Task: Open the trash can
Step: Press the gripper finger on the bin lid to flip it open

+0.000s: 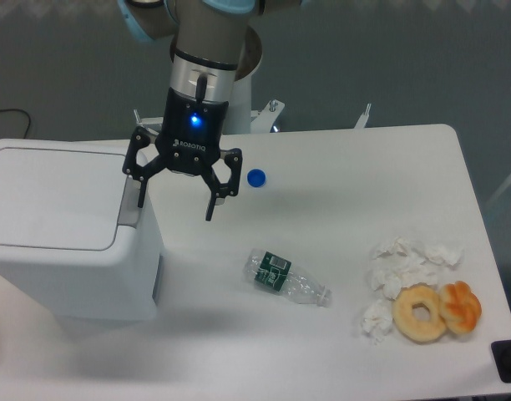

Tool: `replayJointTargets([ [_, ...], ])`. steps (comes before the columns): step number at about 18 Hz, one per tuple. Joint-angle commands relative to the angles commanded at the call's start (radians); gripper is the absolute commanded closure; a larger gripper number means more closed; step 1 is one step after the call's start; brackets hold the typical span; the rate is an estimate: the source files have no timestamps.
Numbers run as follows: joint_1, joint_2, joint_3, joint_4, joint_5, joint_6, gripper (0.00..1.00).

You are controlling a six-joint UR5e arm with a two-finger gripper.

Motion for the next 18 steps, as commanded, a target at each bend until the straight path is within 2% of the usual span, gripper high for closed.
replayJointTargets([
  [18, -0.005, -0.005, -0.023, -0.002, 0.003, 0.011, 0.00],
])
